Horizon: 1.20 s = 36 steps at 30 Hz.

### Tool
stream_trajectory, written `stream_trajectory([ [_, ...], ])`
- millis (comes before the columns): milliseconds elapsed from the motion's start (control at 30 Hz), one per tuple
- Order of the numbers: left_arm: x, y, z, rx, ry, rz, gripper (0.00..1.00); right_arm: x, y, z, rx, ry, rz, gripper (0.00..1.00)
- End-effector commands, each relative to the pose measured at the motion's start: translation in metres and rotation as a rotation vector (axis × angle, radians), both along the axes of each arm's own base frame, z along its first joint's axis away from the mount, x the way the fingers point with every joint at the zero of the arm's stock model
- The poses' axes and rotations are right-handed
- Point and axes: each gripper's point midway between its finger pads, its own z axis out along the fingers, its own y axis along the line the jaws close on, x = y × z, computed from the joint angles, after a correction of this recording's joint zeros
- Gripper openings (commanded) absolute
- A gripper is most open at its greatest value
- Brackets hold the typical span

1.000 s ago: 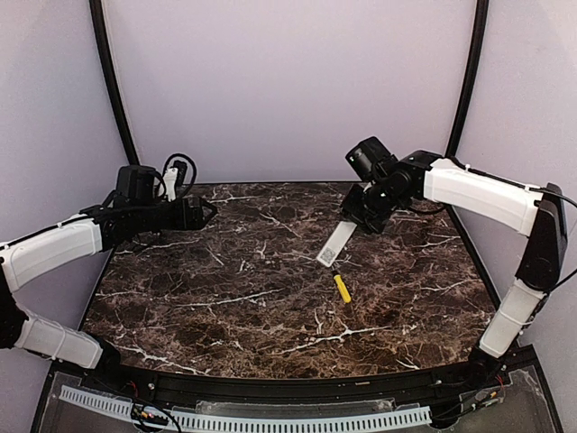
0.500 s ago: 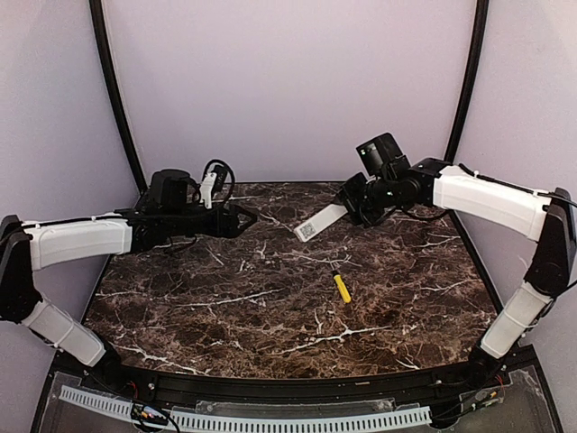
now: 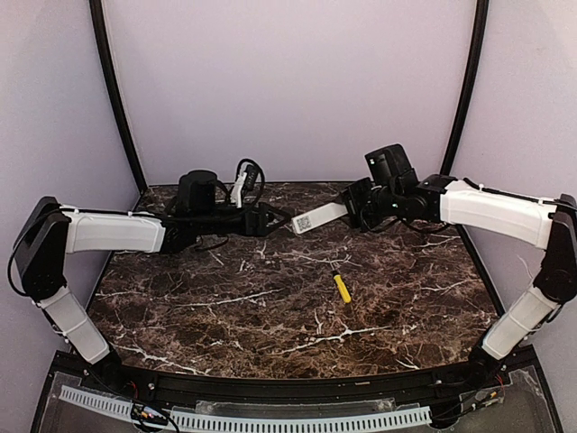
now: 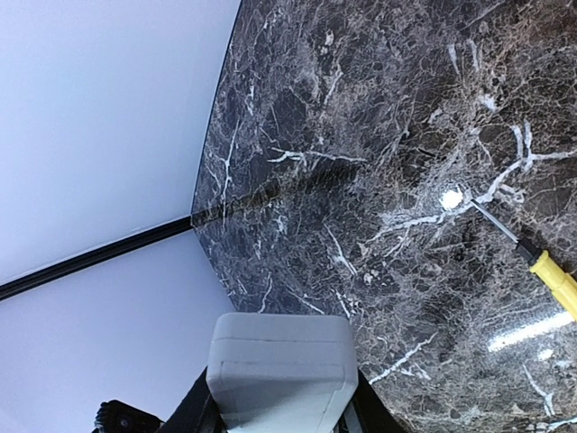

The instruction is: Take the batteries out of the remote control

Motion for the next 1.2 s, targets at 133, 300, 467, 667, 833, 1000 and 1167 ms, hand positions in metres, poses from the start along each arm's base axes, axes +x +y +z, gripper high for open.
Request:
stream_trajectory([
  [133, -0.013, -0.035, 0.022, -0.087, -0.022, -0.104, 0.85, 0.003, 0.009, 0.022, 0.105, -0.042, 0.004, 0.0],
  [300, -0.013, -0.048, 0.024, -0.122, -0.016, -0.123, 0.84, 0.002, 0.015, 0.019, 0.122, -0.025, 0.023, 0.0],
  [467, -0.009, -0.054, 0.027, -0.158, -0.008, -0.116, 0.79, 0.001, 0.016, 0.018, 0.129, -0.019, 0.026, 0.0],
  [667, -0.004, -0.058, 0.025, -0.158, -0.008, -0.094, 0.75, 0.001, 0.016, 0.016, 0.129, -0.016, 0.026, 0.0],
  [833, -0.002, -0.059, 0.024, -0.158, -0.007, -0.089, 0.71, 0.001, 0.017, 0.014, 0.13, -0.012, 0.03, 0.0],
  [1000, -0.001, -0.061, 0.022, -0.16, -0.007, -0.089, 0.69, 0.001, 0.018, 0.014, 0.131, -0.013, 0.035, 0.0],
  [1167, 0.001, -0.063, 0.022, -0.161, -0.011, -0.075, 0.64, 0.001, 0.018, 0.016, 0.134, -0.016, 0.036, 0.0],
])
